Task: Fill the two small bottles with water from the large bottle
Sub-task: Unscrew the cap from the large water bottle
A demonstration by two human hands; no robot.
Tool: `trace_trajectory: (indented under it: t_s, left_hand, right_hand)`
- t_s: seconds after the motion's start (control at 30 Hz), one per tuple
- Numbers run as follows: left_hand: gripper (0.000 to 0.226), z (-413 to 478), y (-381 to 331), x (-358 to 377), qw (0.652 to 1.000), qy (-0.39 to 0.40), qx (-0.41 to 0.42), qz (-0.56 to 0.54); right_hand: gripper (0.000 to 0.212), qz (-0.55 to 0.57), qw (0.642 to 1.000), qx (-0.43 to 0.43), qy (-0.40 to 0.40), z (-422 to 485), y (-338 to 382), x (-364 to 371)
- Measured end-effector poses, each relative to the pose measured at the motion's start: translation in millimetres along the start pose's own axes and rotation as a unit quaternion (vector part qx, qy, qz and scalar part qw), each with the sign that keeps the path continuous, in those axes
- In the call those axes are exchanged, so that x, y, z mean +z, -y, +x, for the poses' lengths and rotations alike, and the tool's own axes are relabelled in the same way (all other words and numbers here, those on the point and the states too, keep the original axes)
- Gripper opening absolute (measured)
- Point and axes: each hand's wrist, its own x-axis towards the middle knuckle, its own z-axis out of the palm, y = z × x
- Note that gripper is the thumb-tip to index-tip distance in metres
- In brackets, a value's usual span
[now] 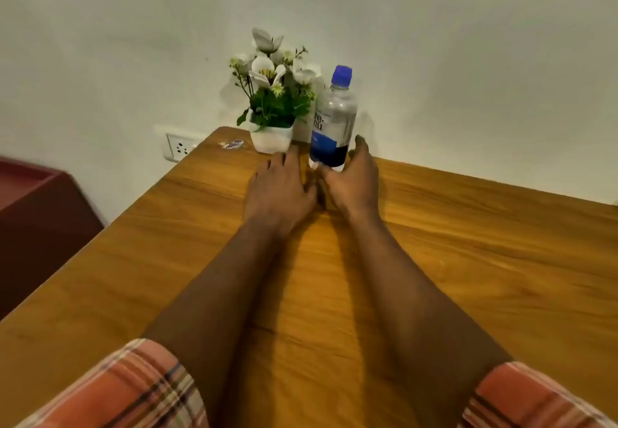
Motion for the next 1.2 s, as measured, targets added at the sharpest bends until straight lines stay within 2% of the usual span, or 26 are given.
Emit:
trace_trajectory:
  t_s: [0.17,0.43,0.63,0.97,1.2]
  left_hand:
    - [0.063,22.2,2.8,5.9,1.0,-0.01,0.006,0.005]
    - [0.064,12.1,-1.2,6.1,1.0,-0.023,0.016,0.006]
    - [0.063,-25.0,-15.0,-6.7,0.999,0.006,0.029,-0.019]
    - [0.07,-124.6,-46.9,-38.2,0.997,0.045,0.025,-0.061]
    - [0.064,-198.7,-65.4,-61.0,0.996,0.024,0.028,-0.079]
  right_hand:
    - [0.078,0.035,0.999,-0.011,0.0,24.1,0.6,10.9]
    - [0.074,0.023,0.999,-0.022,-0.02,12.6,1.1,5.8]
    - [0.067,0.033,0.999,-0.018,-0.011,-31.6,5.9,-16.8]
    - [0.077,0.038,0.999,0.001,0.006,-135.0,9.7,-73.8]
    - [0.076,0.042,0.999,-0.01,0.019,-204.7,13.1,-114.2]
